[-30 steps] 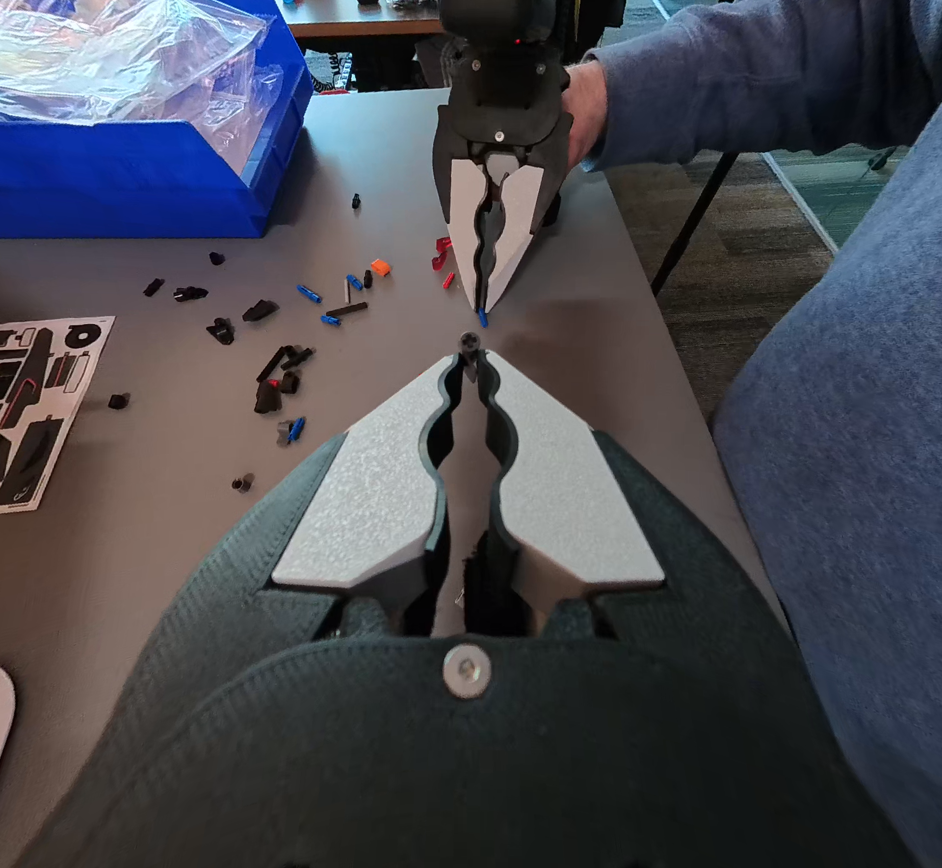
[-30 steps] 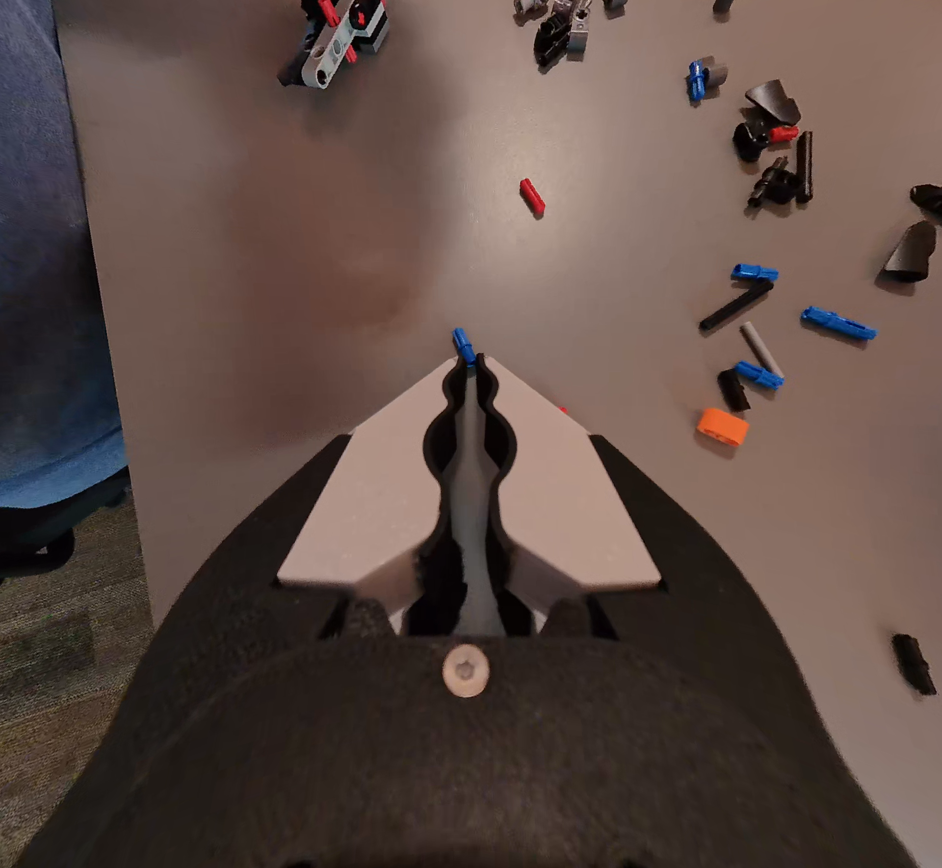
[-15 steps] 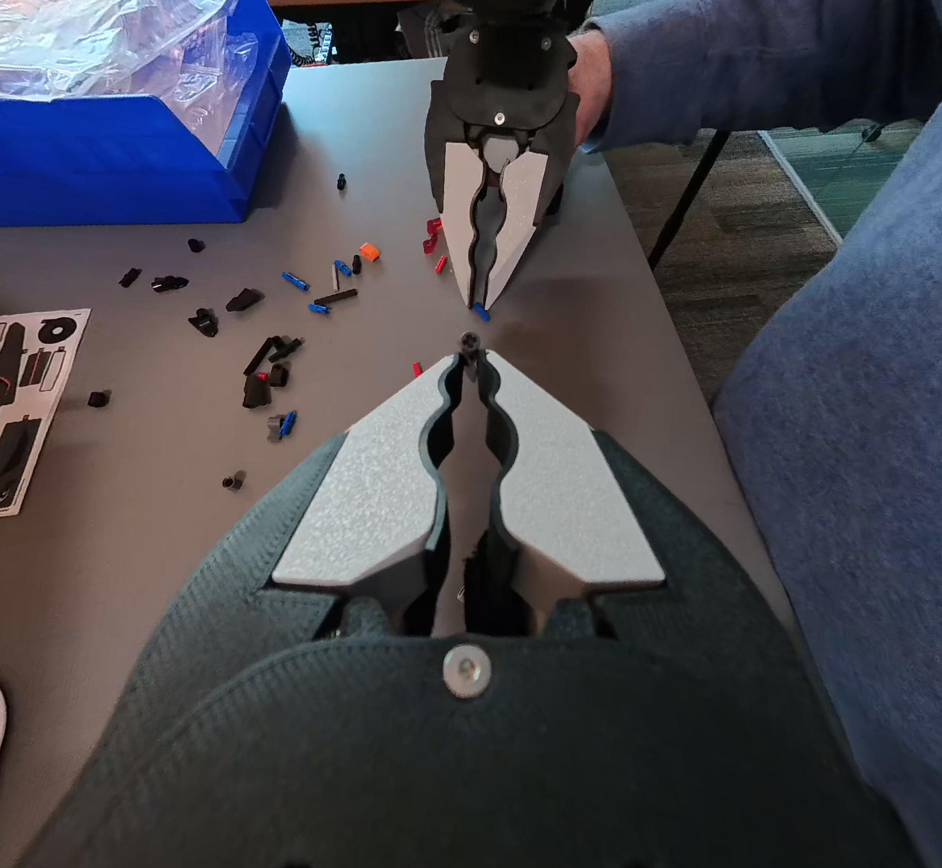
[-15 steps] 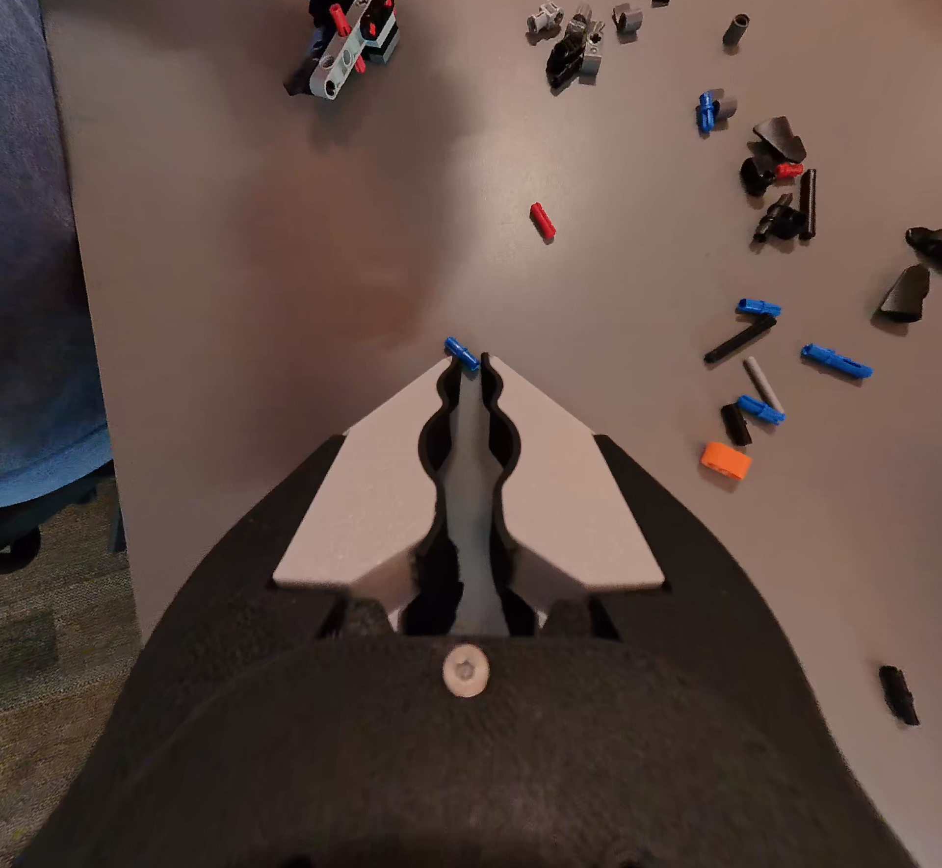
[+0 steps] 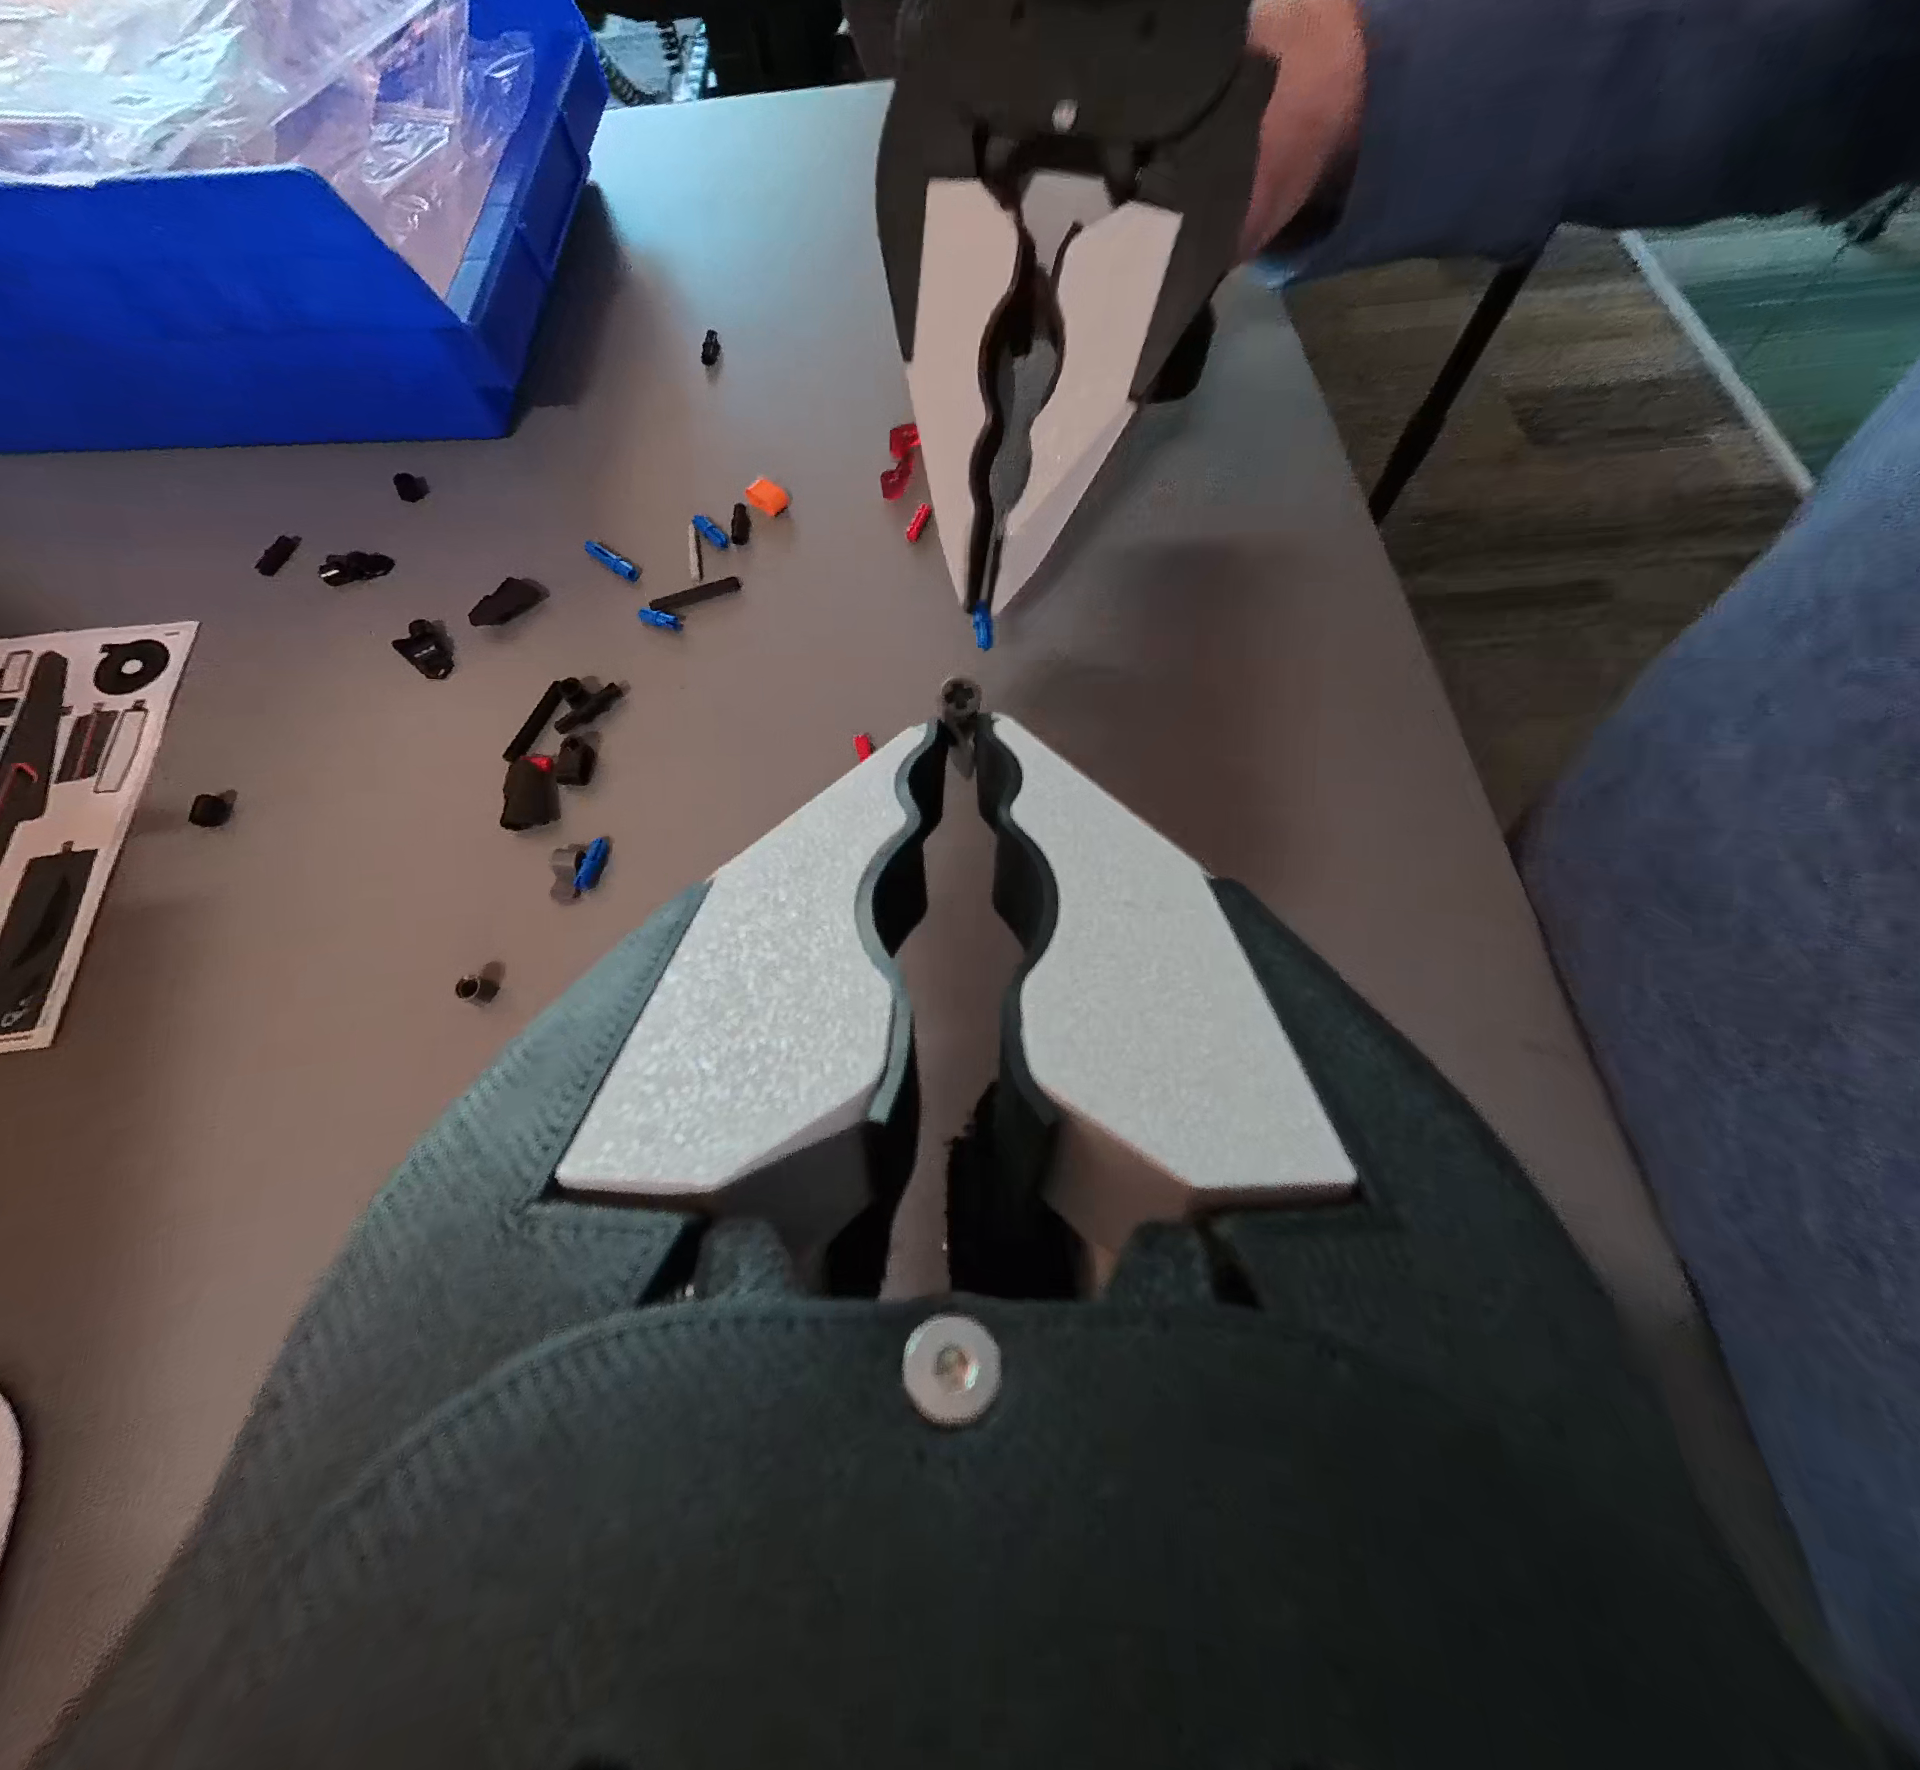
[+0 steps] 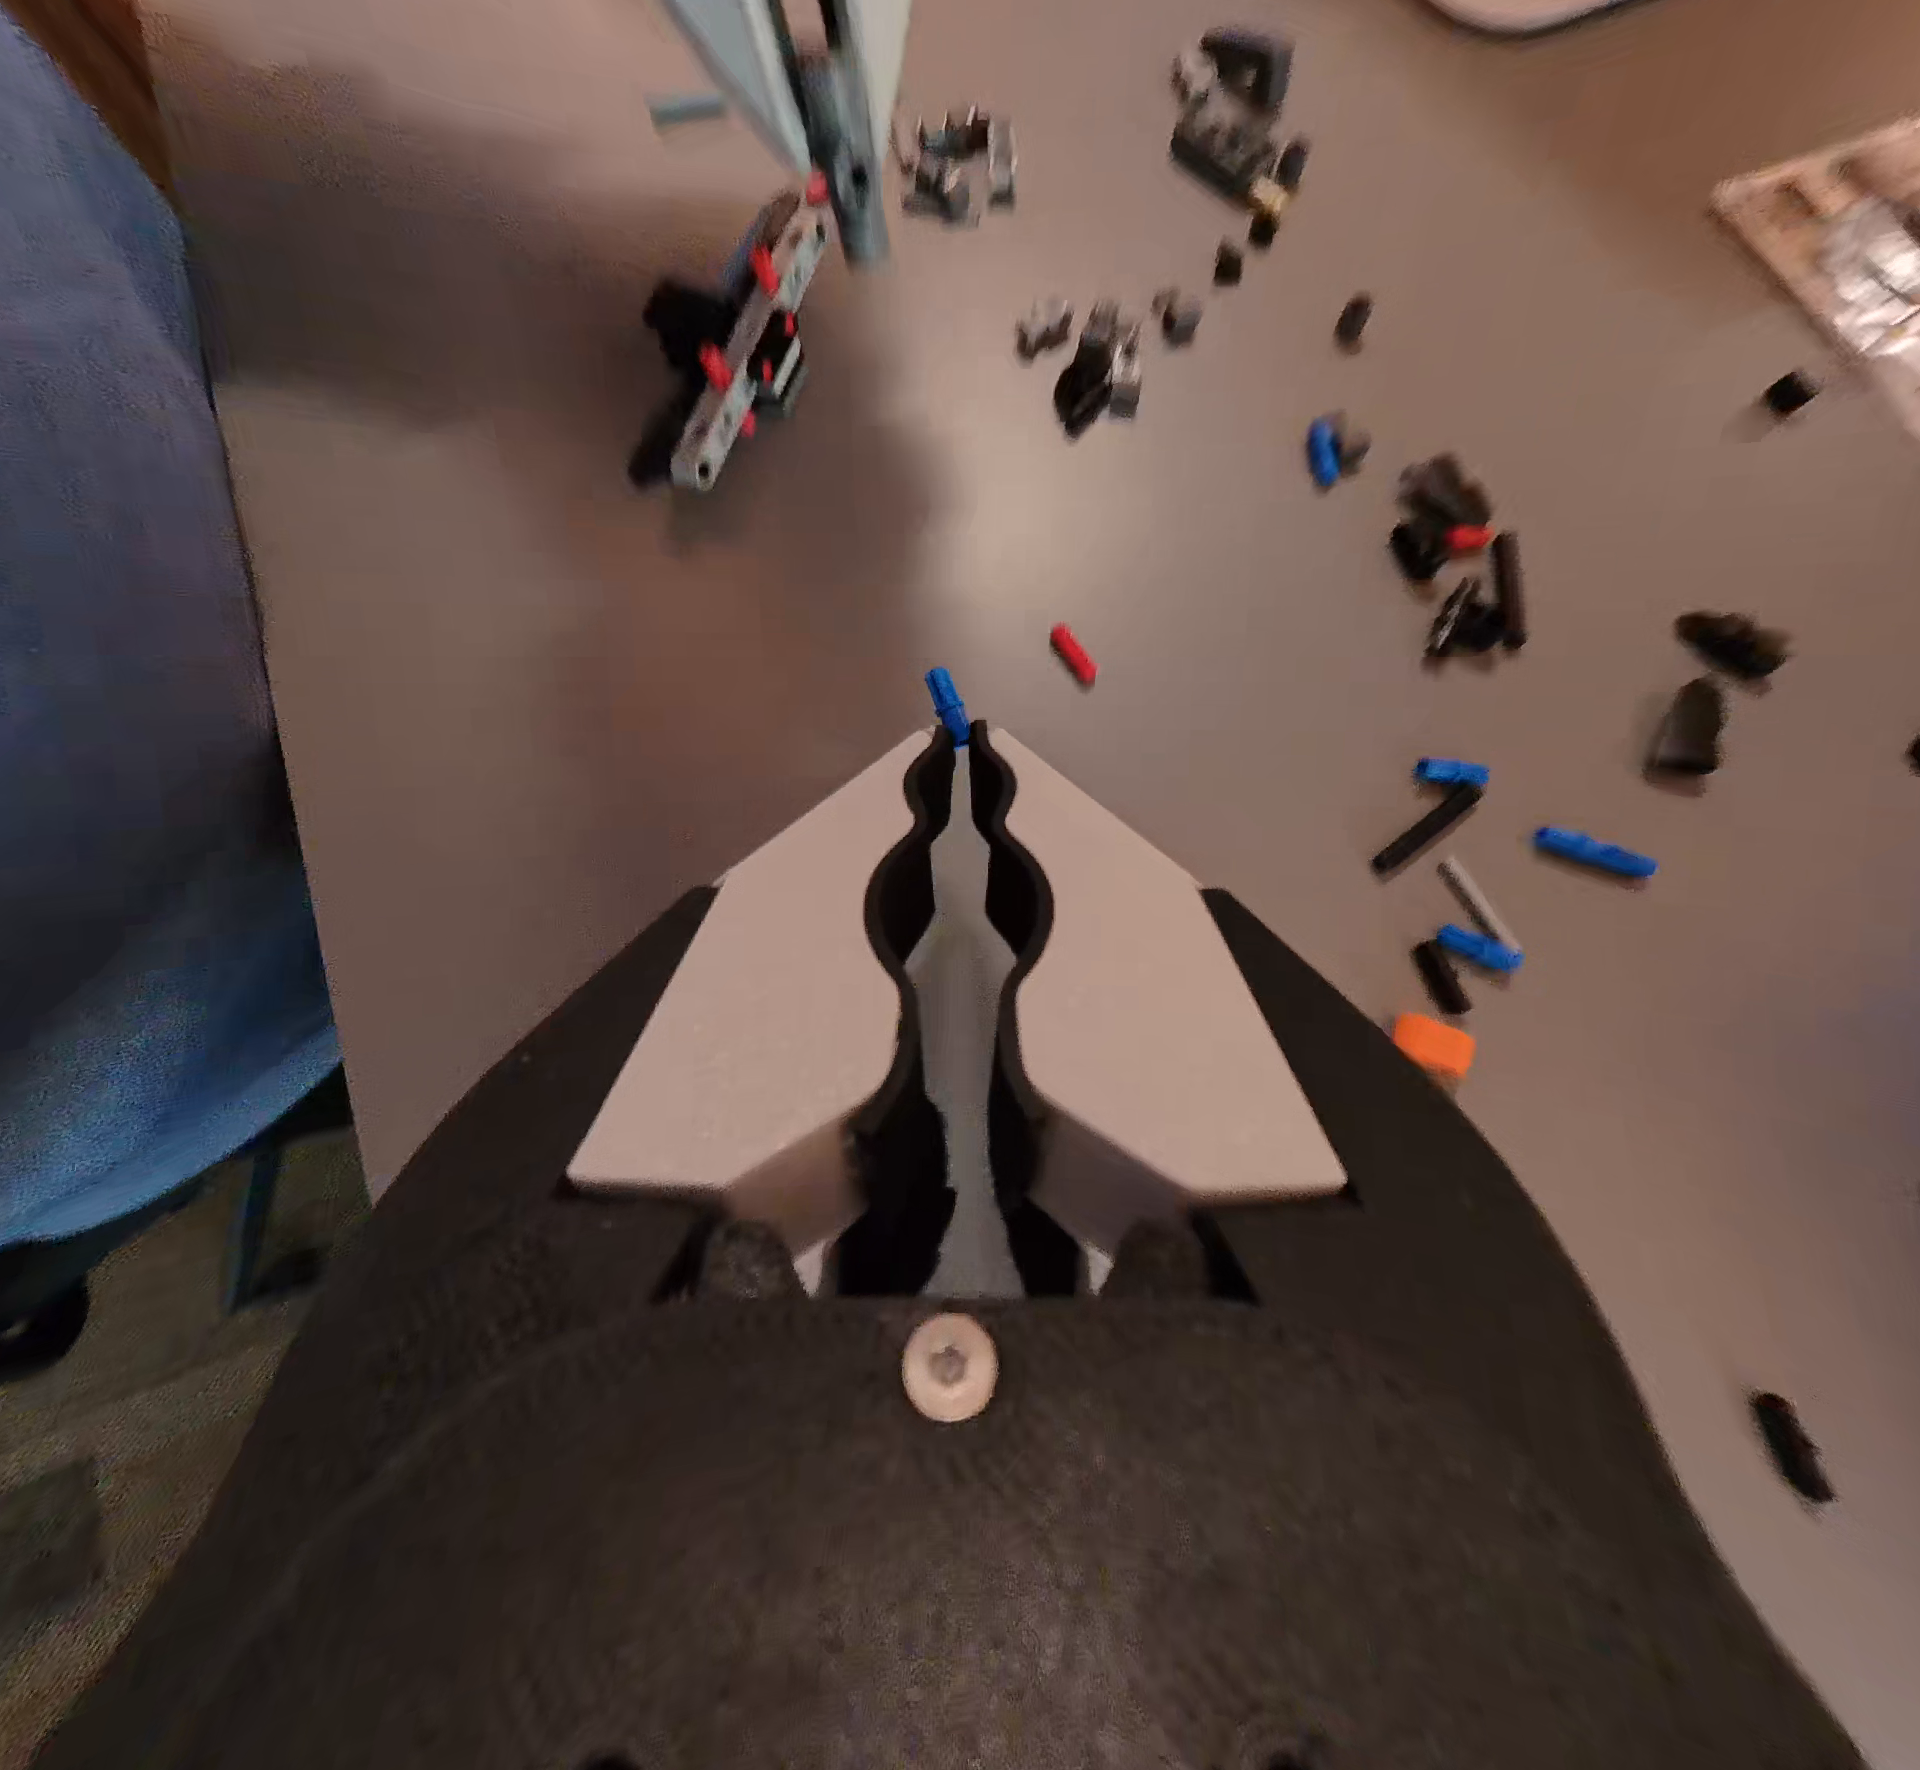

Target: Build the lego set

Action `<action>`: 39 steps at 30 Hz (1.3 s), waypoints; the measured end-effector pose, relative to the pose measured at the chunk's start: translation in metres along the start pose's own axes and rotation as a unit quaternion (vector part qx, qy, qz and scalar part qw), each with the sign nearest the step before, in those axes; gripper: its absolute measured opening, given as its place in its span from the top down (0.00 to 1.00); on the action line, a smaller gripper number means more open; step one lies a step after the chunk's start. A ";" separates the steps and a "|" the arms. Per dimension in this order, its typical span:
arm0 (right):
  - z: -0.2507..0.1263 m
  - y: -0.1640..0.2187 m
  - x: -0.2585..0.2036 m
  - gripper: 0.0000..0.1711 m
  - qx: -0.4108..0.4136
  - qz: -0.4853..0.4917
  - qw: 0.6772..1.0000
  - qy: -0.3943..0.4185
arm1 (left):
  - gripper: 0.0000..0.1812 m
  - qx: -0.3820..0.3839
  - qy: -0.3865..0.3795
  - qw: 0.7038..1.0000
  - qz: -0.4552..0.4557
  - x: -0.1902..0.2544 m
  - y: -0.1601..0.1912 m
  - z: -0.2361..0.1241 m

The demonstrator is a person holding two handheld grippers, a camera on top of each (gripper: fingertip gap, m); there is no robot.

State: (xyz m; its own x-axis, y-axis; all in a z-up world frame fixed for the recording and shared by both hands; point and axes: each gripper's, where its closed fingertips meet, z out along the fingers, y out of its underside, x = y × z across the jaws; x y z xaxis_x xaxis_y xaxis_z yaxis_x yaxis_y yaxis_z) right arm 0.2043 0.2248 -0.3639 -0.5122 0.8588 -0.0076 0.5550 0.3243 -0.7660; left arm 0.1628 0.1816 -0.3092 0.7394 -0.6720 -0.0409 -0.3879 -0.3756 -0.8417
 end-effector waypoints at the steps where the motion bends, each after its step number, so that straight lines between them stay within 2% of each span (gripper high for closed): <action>1: -0.001 -0.010 0.000 1.00 0.007 -0.002 1.000 0.011 | 0.98 -0.006 -0.005 1.000 0.003 0.000 0.001 0.002; 5: -0.006 -0.042 -0.002 1.00 0.024 -0.035 0.998 0.051 | 0.98 -0.050 -0.019 0.998 0.020 0.000 0.008 0.012; 8: -0.006 -0.052 -0.002 1.00 0.021 -0.066 0.994 0.079 | 0.98 -0.051 -0.021 0.998 0.020 0.001 0.004 0.016; 23: -0.006 -0.059 -0.006 1.00 -0.004 -0.166 0.978 0.127 | 0.98 -0.048 -0.008 0.999 0.013 0.004 -0.003 0.017; 33: -0.018 -0.075 -0.005 1.00 -0.009 -0.243 0.955 0.172 | 0.98 0.023 0.092 0.991 -0.094 0.008 -0.024 0.007; 39: -0.021 -0.077 0.001 1.00 -0.025 -0.263 0.943 0.202 | 0.98 0.029 0.102 0.984 -0.142 0.002 -0.026 0.007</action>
State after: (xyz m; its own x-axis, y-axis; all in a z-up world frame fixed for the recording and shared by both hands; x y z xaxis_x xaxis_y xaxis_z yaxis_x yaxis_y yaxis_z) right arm 0.1750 0.2089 -0.2920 -0.4392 0.6523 0.6178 0.3300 0.7567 -0.5644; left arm 0.1783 0.1944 -0.2906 0.6854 -0.6612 0.3050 -0.1447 -0.5342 -0.8329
